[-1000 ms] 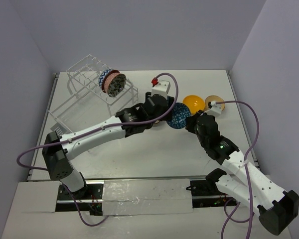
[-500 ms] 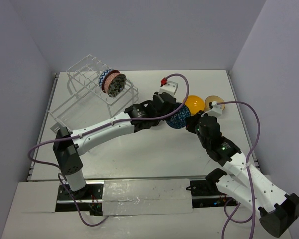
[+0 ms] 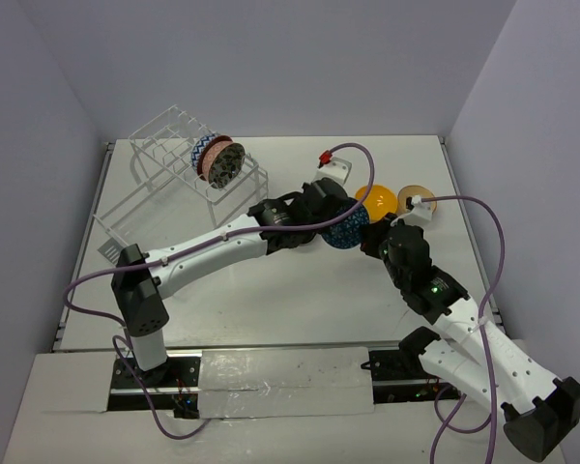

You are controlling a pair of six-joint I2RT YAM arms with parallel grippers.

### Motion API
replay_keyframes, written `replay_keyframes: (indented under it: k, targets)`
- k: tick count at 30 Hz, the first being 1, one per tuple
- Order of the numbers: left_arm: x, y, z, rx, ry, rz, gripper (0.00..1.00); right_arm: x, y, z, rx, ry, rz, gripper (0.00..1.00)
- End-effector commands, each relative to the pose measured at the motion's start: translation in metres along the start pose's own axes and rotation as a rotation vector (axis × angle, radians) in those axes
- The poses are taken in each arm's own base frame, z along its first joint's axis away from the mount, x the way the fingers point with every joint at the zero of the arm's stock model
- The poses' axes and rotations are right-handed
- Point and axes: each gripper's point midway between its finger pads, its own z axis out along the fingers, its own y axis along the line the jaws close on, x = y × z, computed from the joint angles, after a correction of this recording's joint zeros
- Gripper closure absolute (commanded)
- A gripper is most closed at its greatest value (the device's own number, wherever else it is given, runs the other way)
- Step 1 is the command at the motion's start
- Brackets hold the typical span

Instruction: Load the bowls into the dish rack

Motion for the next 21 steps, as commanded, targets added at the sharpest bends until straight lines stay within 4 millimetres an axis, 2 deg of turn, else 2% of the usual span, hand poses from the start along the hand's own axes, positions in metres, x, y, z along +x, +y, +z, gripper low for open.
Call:
replay_keyframes:
  k: [1,5,6,9,10,12,13,16,17,20,21]
  targets:
    - [-0.019,-0.002,-0.006,0.000,-0.040,-0.006,0.81,-0.029,0.025,-0.006,-0.090,-0.095,0.059,1.00]
    - [-0.021,0.000,-0.006,-0.008,-0.046,-0.010,0.99,-0.030,0.027,-0.006,-0.097,-0.094,0.057,1.00]
    - [-0.022,0.001,-0.007,-0.010,-0.048,-0.010,1.00,-0.029,0.026,-0.006,-0.097,-0.092,0.053,0.99]
    - [-0.027,0.004,-0.011,-0.021,-0.064,-0.012,1.00,-0.029,0.027,-0.007,-0.107,-0.091,0.043,0.84]
    - [-0.029,0.005,-0.013,-0.023,-0.070,-0.013,1.00,-0.028,0.028,-0.008,-0.115,-0.085,0.030,0.68]
    - [-0.035,0.012,-0.018,-0.048,-0.091,-0.012,1.00,-0.027,0.030,-0.009,-0.132,-0.080,0.018,0.51]
    - [-0.039,0.015,-0.020,-0.058,-0.101,-0.011,1.00,-0.027,0.032,-0.011,-0.143,-0.079,0.005,0.37]
    - [-0.054,0.027,-0.032,-0.101,-0.147,-0.002,1.00,-0.029,0.035,-0.016,-0.174,-0.078,-0.007,0.21]
    - [-0.058,0.033,-0.036,-0.118,-0.158,0.016,1.00,-0.029,0.037,-0.018,-0.187,-0.076,-0.010,0.18]
    - [-0.086,0.057,-0.062,-0.198,-0.239,0.041,1.00,-0.033,0.041,-0.027,-0.226,-0.086,-0.015,0.08]
    - [-0.094,0.071,-0.069,-0.260,-0.266,0.046,1.00,-0.034,0.042,-0.029,-0.238,-0.090,-0.016,0.06]
